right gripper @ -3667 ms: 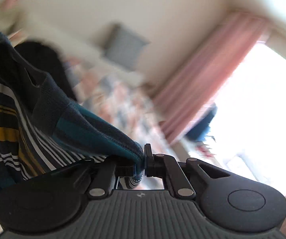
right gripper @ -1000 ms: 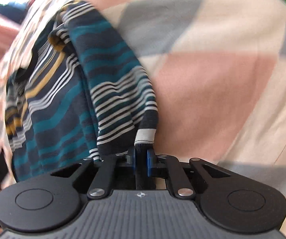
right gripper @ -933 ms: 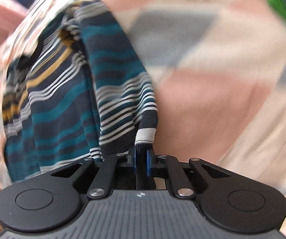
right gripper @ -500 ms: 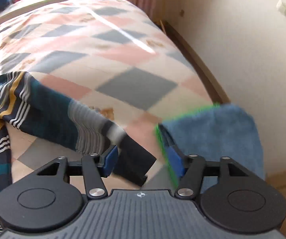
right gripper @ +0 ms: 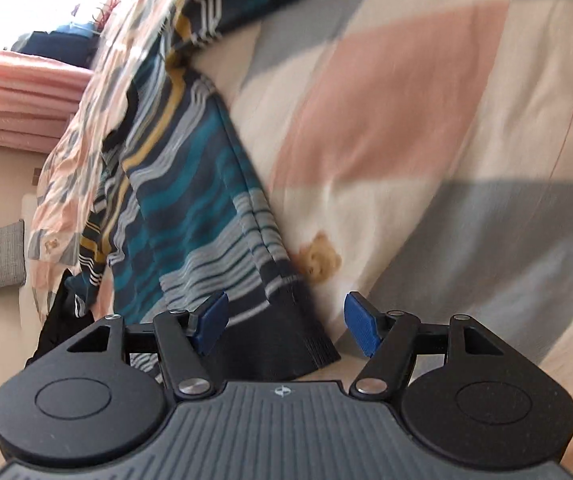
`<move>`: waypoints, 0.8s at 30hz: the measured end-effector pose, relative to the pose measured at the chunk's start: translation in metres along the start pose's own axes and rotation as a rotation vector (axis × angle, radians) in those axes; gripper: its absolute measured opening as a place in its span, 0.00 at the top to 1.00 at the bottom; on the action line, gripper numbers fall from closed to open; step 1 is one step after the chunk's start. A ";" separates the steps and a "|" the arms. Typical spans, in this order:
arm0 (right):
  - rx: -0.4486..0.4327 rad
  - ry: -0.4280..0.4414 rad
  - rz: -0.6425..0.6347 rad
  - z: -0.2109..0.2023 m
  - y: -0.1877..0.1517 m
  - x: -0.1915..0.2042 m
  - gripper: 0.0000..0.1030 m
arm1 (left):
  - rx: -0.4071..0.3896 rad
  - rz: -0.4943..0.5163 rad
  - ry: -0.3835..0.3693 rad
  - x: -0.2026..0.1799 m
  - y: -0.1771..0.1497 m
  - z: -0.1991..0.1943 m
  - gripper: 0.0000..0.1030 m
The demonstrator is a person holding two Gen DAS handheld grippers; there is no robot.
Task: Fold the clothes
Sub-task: 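Lower the sweater onto the duvet and open both grippers at the hem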
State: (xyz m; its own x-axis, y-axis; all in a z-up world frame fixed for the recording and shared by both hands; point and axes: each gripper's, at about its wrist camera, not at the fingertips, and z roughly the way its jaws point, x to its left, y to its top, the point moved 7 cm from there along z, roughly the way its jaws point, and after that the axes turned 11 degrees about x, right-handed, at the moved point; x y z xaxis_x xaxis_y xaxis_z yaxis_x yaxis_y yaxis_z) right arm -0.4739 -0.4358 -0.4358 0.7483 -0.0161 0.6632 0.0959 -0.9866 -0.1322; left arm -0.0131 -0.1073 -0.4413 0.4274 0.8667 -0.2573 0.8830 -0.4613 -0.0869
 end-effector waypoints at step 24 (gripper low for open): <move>0.041 -0.071 -0.036 -0.025 -0.077 0.008 0.99 | -0.241 0.477 0.237 -0.044 -0.052 -0.072 0.98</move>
State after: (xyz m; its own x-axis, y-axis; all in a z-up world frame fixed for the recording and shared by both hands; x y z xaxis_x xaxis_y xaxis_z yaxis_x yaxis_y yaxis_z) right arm -0.4916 -0.3644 -0.4012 0.7881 0.0319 0.6147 0.1491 -0.9788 -0.1404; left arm -0.0637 -0.1077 -0.3565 0.7961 0.6051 0.0104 0.5893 -0.7789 0.2145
